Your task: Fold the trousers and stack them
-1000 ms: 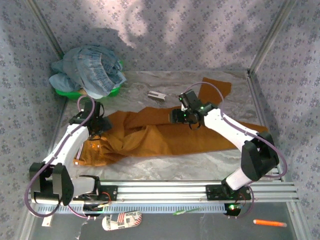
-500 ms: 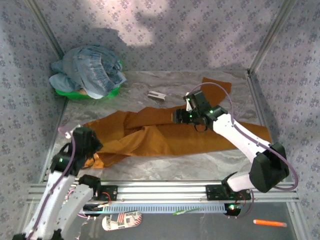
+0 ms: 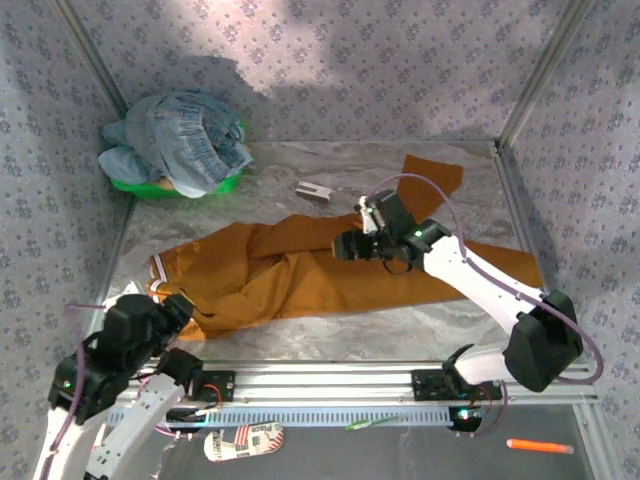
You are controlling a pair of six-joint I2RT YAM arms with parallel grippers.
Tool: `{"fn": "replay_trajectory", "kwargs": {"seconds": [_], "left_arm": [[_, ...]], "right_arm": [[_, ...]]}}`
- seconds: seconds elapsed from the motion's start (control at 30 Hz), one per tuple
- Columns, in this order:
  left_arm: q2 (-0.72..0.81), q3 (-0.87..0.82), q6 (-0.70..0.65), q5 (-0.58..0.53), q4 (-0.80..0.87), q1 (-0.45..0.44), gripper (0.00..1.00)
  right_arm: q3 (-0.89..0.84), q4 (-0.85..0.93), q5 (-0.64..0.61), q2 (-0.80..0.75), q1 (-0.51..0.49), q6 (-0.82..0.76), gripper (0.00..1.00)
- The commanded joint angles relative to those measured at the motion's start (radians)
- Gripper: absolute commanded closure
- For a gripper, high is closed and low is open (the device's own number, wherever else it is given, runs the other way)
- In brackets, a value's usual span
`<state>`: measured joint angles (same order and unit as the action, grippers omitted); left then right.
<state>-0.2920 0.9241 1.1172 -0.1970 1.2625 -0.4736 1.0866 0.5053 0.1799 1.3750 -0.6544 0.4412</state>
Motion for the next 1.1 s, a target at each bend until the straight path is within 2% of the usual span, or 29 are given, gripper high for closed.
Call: {"fn": "replay_trajectory", "kwargs": {"seconds": [0.0, 0.1, 0.17, 0.37, 0.47, 0.53, 0.77, 0.9, 1.0, 1.07], "left_arm": [[-0.048, 0.124, -0.149, 0.056, 0.008, 0.020, 0.61], [-0.075, 0.201, -0.242, 0.053, -0.023, 0.072, 0.64], [-0.131, 0.241, -0.295, -0.018, -0.037, 0.100, 0.60], [-0.289, 0.294, -0.373, -0.197, -0.189, 0.103, 0.52], [-0.349, 0.335, -0.411, -0.235, -0.200, 0.104, 0.50], [-0.377, 0.359, -0.437, -0.255, -0.197, 0.105, 0.49], [-0.436, 0.373, -0.521, -0.262, -0.252, 0.139, 0.45], [-0.481, 0.322, -0.510, -0.190, -0.305, 0.163, 0.44], [-0.518, 0.231, -0.475, -0.129, -0.365, 0.184, 0.43], [-0.558, 0.155, -0.441, -0.069, -0.411, 0.201, 0.41]], "right_arm": [[0.115, -0.002, -0.004, 0.088, -0.074, -0.047, 0.26], [0.265, 0.003, -0.008, 0.229, -0.143, -0.070, 0.27], [0.388, -0.002, 0.009, 0.358, -0.199, -0.080, 0.28], [0.893, 0.127, 0.085, 0.801, -0.340, -0.119, 0.34], [1.028, 0.174, 0.142, 0.895, -0.421, -0.163, 0.34], [1.022, 0.175, 0.167, 0.895, -0.473, -0.192, 0.35], [0.759, 0.116, 0.260, 0.765, -0.607, -0.293, 0.36], [0.595, 0.081, 0.235, 0.653, -0.625, -0.309, 0.34], [0.497, 0.078, 0.146, 0.565, -0.614, -0.300, 0.33], [0.436, 0.071, 0.096, 0.501, -0.574, -0.259, 0.33]]}}
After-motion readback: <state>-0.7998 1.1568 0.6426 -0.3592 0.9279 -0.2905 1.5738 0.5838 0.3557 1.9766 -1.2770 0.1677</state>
